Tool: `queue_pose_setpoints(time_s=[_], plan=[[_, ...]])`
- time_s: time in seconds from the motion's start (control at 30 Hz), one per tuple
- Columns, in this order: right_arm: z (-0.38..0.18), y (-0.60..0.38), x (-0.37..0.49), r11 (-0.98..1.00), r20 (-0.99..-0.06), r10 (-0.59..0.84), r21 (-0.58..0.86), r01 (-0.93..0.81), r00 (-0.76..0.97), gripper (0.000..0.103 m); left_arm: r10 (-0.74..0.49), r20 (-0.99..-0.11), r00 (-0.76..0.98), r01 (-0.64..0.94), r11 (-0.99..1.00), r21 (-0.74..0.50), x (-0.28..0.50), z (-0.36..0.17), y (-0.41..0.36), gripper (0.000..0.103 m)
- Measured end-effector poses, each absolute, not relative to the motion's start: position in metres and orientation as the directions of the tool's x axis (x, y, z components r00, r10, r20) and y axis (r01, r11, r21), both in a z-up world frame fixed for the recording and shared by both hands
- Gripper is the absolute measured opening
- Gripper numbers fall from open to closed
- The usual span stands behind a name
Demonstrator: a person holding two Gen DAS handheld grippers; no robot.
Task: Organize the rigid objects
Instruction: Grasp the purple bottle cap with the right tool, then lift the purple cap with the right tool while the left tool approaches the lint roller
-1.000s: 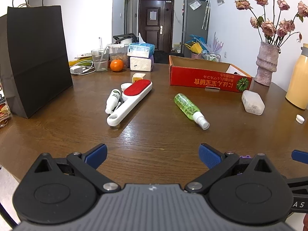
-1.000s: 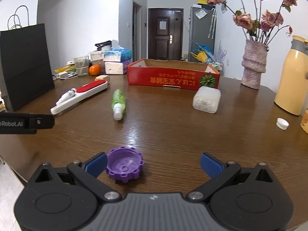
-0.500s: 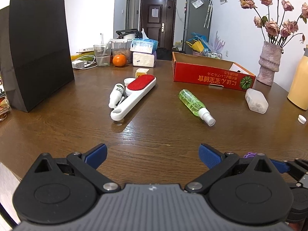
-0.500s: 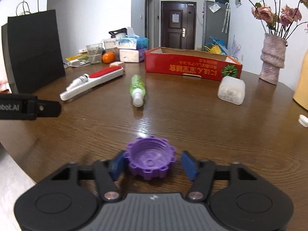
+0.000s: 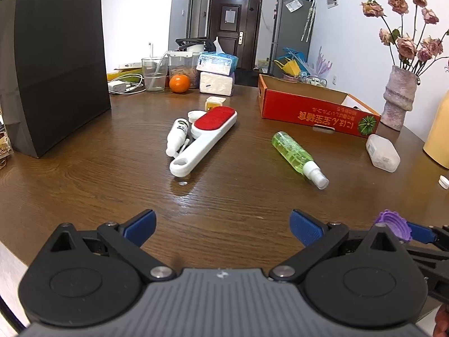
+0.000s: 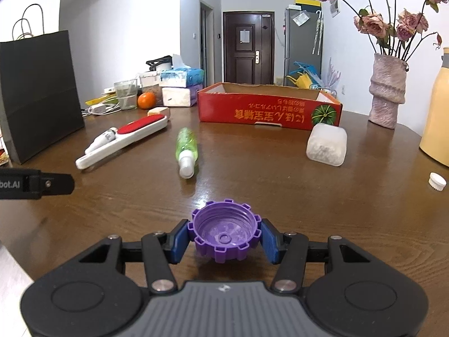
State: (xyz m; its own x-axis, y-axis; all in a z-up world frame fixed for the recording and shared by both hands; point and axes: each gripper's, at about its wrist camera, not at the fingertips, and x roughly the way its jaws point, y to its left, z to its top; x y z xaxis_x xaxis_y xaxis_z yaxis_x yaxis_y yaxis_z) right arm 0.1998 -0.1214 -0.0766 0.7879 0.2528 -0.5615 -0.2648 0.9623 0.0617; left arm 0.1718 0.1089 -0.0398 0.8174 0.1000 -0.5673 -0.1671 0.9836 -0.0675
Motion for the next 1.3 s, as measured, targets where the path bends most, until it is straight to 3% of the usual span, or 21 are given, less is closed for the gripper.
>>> queue_pose_setpoints(time_s=[1.3], plan=[[-0.055, -0.172, 0.316, 0.998, -0.491, 0.050, 0.046, -0.031, 0.869, 0.053, 0.126, -0.539, 0.833, -0.157, 0.988, -0.012, 0.315, -0.018, 0.154, 0.103]])
